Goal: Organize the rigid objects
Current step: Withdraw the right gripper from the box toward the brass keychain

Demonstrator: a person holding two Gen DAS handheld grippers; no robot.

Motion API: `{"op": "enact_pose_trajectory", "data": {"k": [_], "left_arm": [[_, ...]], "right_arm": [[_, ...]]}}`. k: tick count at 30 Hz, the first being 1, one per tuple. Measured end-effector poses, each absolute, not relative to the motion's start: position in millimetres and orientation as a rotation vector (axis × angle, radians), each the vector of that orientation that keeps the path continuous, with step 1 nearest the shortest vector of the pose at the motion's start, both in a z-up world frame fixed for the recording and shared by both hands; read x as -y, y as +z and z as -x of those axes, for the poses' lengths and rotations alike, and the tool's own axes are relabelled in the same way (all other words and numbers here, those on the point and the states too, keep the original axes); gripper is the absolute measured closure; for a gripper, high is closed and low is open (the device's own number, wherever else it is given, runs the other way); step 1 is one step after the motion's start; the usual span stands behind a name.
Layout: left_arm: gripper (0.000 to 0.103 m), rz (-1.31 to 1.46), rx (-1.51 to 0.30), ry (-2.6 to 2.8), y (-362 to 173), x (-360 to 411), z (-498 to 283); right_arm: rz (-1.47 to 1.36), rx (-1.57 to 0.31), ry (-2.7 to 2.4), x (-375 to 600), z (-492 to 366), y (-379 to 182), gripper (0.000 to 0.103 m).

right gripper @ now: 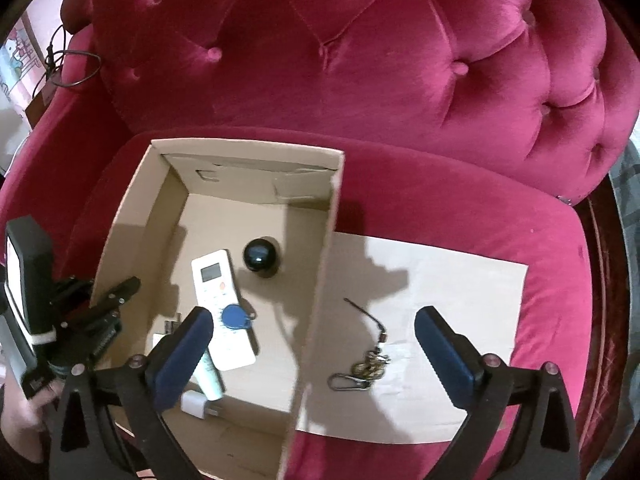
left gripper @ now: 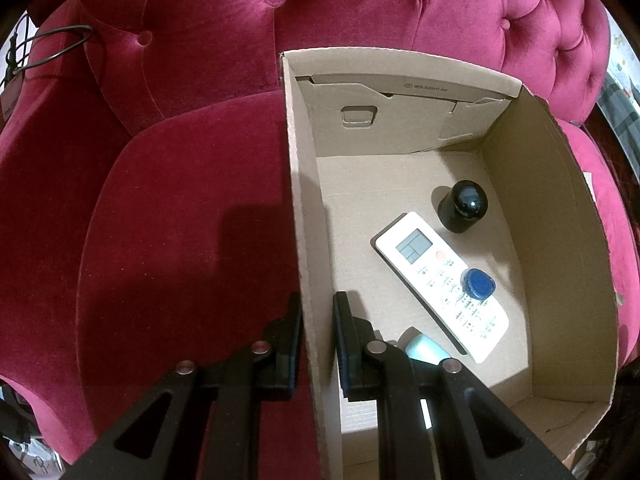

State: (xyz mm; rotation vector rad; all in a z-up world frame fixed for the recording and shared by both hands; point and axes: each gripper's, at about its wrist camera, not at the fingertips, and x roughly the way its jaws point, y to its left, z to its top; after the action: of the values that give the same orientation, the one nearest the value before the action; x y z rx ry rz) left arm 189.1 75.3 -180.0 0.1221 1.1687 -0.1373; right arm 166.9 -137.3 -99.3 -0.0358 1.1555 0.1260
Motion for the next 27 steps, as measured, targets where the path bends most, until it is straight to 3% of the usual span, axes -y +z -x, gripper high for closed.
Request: {"op": "enact_pose_trajectory", "data": {"k": [27], "left_arm": [[0.087, -0.128, -1.168, -0.135, -179.9, -74.1, -189.6]], "right_arm": [[0.014, -1.176, 0.097, 203.4, -153.9, -146.7, 0.000]]}}
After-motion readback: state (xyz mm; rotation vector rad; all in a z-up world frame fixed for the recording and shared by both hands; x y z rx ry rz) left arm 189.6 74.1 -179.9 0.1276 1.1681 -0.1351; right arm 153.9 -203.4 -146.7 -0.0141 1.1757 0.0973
